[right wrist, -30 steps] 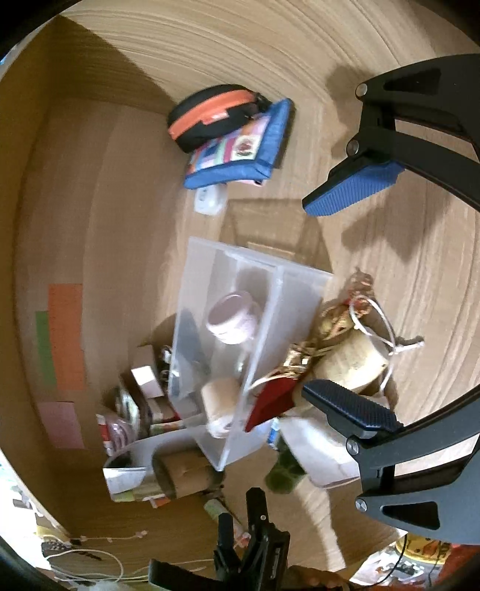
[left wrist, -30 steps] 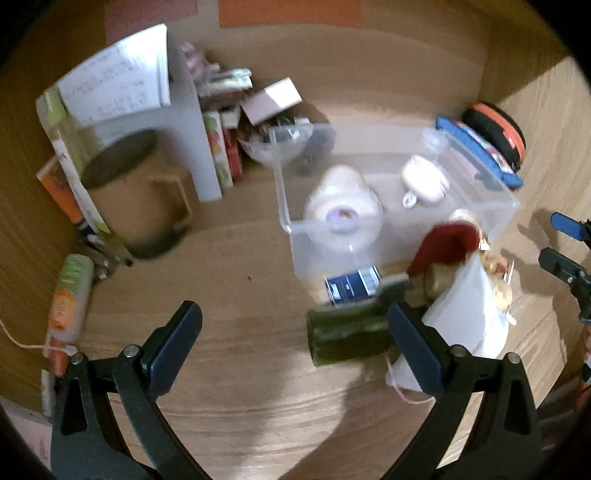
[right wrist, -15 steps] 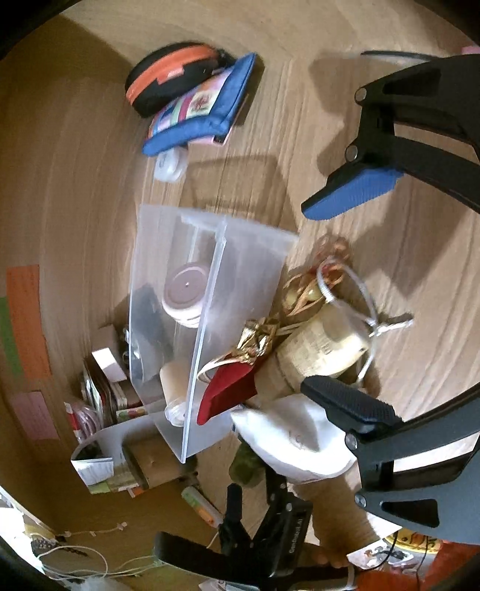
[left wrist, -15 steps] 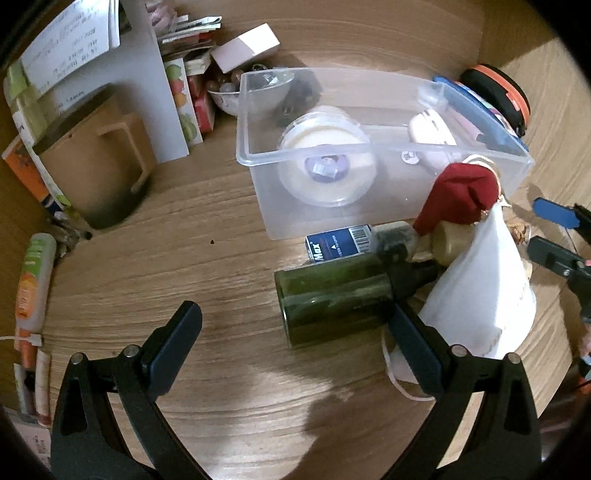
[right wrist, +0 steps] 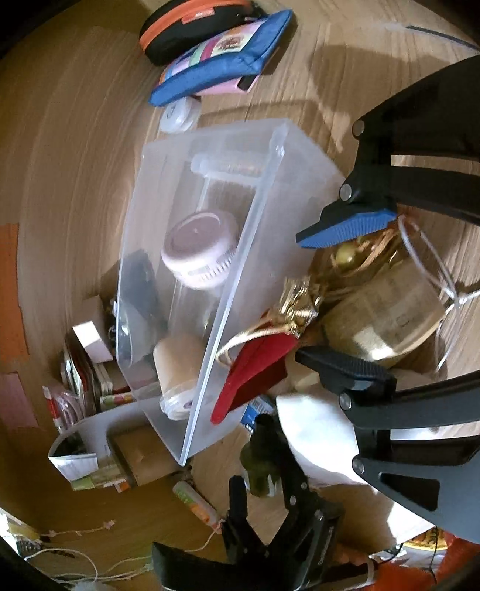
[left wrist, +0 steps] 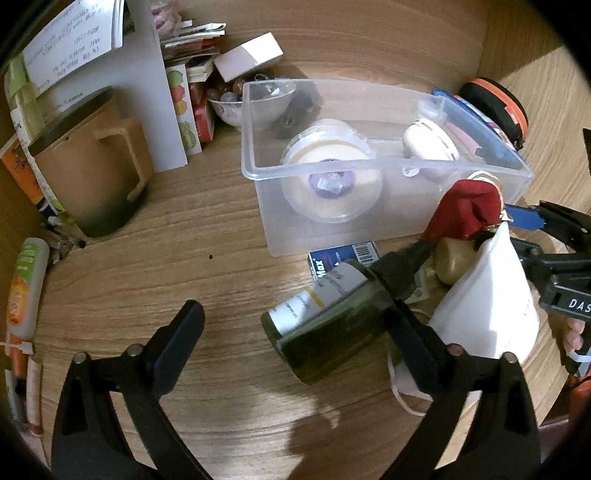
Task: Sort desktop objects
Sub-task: 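Grasp the dark green bottle with the left tool while the right tool grasps the red gift bag, then lift the green bottle and red gift bag and carry them over the box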
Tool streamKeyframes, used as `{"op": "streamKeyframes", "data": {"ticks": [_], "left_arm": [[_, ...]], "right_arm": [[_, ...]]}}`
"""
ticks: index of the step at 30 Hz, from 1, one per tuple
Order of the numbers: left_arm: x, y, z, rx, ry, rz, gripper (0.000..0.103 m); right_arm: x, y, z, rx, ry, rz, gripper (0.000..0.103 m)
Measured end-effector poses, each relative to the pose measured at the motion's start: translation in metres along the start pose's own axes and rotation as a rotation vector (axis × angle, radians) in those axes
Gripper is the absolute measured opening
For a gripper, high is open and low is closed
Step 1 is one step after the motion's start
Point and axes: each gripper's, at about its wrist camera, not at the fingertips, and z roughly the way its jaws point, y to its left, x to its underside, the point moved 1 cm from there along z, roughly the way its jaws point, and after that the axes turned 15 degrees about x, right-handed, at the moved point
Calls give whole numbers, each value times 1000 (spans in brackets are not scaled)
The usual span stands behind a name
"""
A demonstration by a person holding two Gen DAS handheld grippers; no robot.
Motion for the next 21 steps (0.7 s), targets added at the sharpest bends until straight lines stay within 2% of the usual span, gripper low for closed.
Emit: {"op": "streamKeyframes", "data": {"ticks": [2, 3, 5, 10, 21], "left_arm": [[0, 1, 2, 9, 9, -1, 80], [0, 2, 3, 11, 15, -6, 73], [-1, 5, 3, 12, 18, -21, 69], [-3, 14, -4, 39, -21, -66, 64], [-4, 22, -20, 25, -99, -94, 64]], "right_arm": [[-1, 5, 1, -5, -4, -11, 49], [-2, 7, 1, -7, -8, -17, 45], [-4, 11, 1, -13, -13, -21, 36], [-4, 18, 1, -32, -31, -32, 24], [-2, 14, -28, -11, -104, -33, 19]]}}
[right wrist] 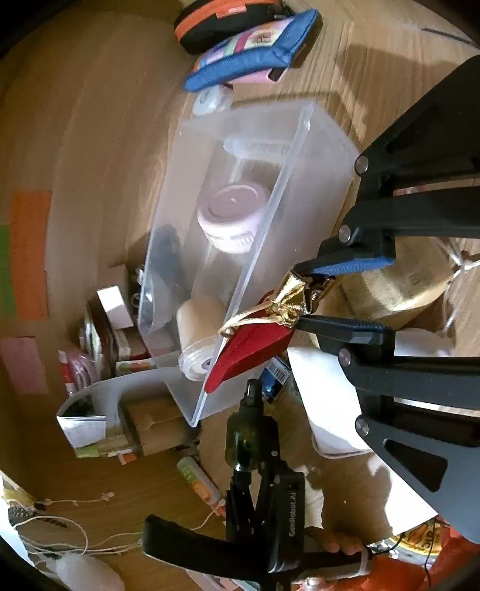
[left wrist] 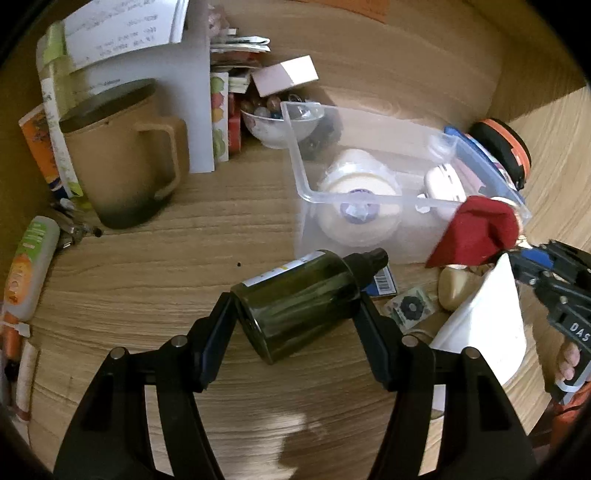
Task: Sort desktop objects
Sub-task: 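Lift the green bottle and red gift bag and carry them over the box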
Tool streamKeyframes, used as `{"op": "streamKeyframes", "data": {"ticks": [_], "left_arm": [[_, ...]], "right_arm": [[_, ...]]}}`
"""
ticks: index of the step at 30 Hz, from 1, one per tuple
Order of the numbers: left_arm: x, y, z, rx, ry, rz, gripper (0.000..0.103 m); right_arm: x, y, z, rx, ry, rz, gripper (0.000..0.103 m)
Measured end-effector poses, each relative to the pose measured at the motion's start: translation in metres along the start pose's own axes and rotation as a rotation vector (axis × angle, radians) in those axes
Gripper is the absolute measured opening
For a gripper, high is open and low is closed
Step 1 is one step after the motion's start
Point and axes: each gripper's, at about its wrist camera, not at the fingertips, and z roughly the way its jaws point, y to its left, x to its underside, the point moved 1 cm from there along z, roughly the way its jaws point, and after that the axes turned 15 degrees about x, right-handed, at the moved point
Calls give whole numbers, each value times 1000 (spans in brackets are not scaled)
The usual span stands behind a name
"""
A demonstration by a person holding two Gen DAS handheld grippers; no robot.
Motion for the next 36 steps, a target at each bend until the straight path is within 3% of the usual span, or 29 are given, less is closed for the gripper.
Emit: {"op": "streamKeyframes", "data": {"ticks": [14, 36], "left_arm": [[5, -19, -26, -42, -35, 61, 64], [-54, -52, -63, -26, -151, 138, 64]], "right_arm": [[-4, -38, -49, 54, -82, 71, 19], [-41, -68, -96, 123, -232, 83, 19]]}}
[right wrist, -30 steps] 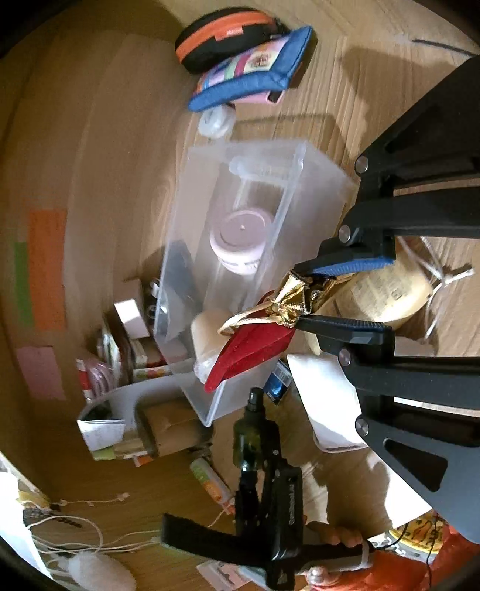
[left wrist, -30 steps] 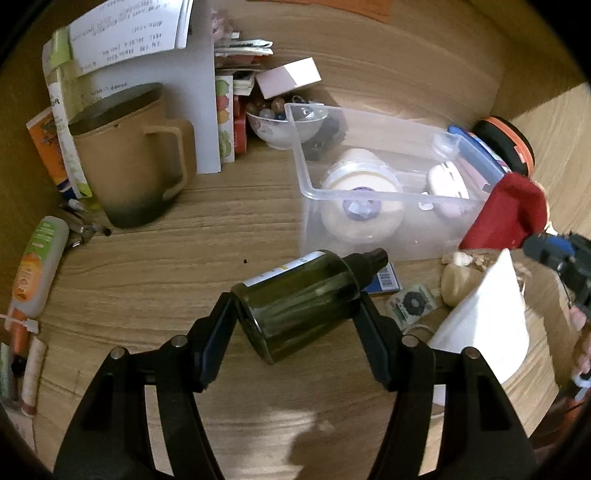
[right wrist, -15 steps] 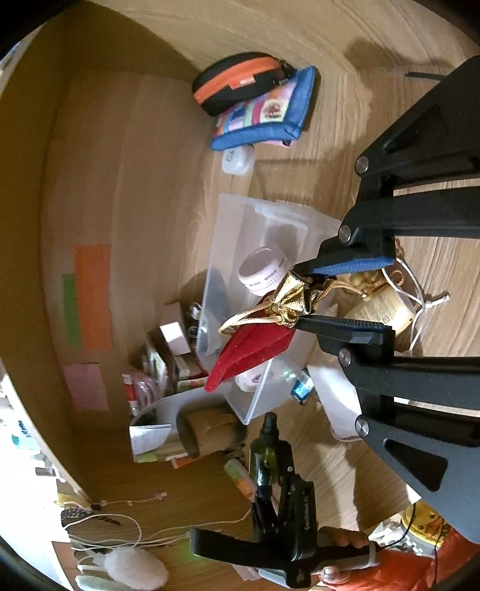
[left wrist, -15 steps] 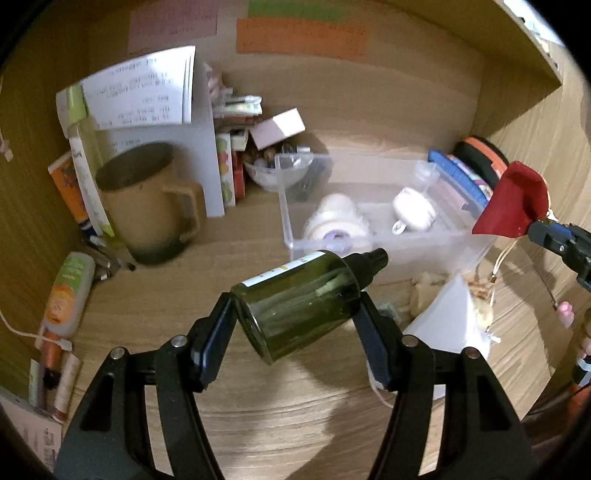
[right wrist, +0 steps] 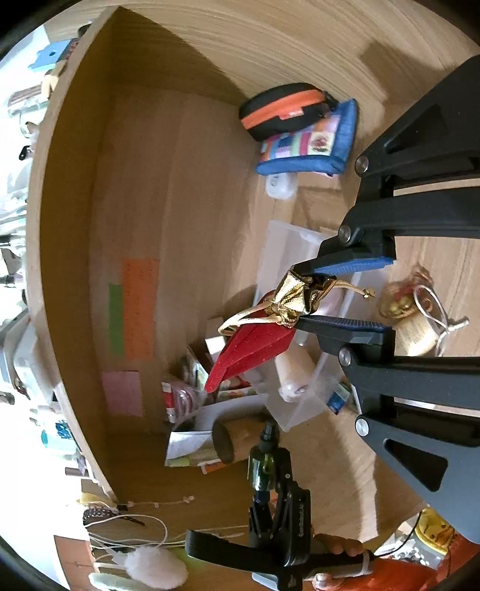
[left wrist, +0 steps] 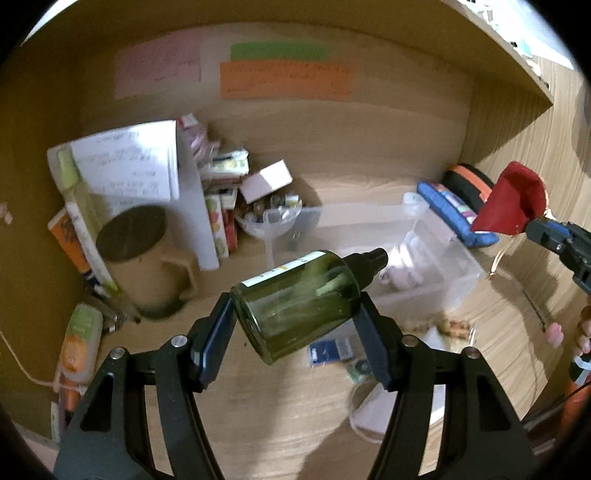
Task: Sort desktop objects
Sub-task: 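Lift the green bottle and red gift bag and carry them over the box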
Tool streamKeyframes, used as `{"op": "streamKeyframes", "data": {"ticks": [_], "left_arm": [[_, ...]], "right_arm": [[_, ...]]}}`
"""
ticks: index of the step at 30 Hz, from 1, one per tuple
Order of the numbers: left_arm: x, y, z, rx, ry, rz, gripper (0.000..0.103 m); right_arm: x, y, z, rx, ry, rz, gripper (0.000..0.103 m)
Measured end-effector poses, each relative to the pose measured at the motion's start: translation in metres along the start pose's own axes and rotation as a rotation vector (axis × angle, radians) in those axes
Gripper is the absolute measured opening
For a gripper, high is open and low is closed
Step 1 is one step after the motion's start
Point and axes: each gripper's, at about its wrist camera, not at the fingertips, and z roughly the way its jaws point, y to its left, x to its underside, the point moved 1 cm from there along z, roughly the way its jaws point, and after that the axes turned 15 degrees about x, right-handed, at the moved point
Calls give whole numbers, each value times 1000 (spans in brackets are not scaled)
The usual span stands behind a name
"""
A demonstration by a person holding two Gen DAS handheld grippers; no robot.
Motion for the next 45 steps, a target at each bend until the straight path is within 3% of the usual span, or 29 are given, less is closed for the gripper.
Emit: {"op": "streamKeyframes", "data": {"ticks": [10, 24, 45], "left_arm": [[-37, -5, 16, 8, -18, 36, 64], [-67, -1, 65, 8, 28, 46, 64], [-54, 6, 152, 22, 180, 47, 64]], "right_arm": [[-25, -7, 23, 14, -22, 5, 19], [-40, 4, 68, 6, 7, 22, 19], [-5, 6, 149, 20, 195, -11, 19]]}}
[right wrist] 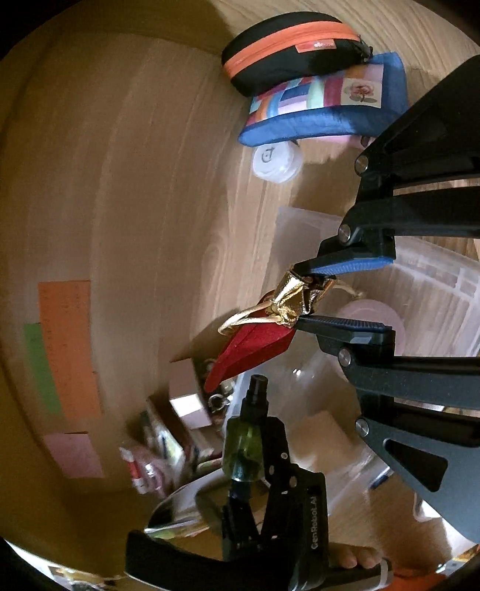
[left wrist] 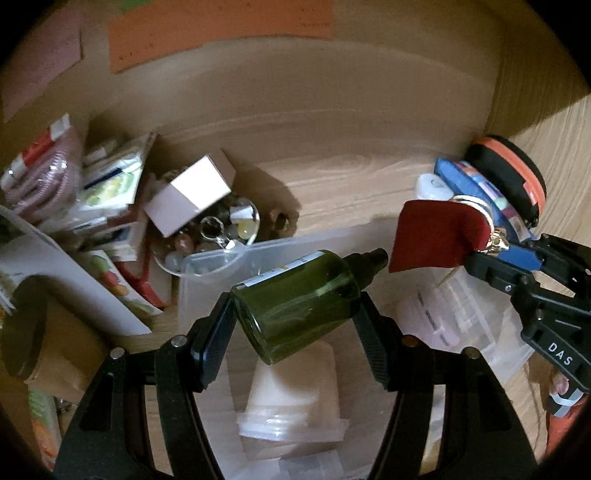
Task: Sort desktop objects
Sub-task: 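Lift the green bottle and red gift bag and carry them over the box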
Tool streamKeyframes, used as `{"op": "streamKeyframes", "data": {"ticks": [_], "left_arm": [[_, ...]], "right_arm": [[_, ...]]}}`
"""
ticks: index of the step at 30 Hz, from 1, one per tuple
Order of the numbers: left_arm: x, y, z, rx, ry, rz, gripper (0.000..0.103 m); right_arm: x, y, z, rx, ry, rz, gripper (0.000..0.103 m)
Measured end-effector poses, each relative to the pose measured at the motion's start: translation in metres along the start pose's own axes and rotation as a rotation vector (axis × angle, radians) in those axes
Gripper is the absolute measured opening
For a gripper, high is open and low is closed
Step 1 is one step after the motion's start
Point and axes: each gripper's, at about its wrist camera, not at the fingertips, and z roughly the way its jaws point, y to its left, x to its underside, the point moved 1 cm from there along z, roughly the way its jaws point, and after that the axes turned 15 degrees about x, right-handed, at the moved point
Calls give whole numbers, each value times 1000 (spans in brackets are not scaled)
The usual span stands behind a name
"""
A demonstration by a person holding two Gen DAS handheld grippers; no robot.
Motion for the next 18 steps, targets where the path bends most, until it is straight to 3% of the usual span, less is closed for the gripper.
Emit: {"op": "streamKeyframes", "data": {"ticks": [6, 18], "left_arm": [[3, -6, 11, 1, 32, 22, 64], [6, -9, 26, -14, 55, 54, 64]], "right_arm": [[9, 5, 16, 32, 48, -39, 19], [12, 20, 22, 67, 61, -115, 22]]}}
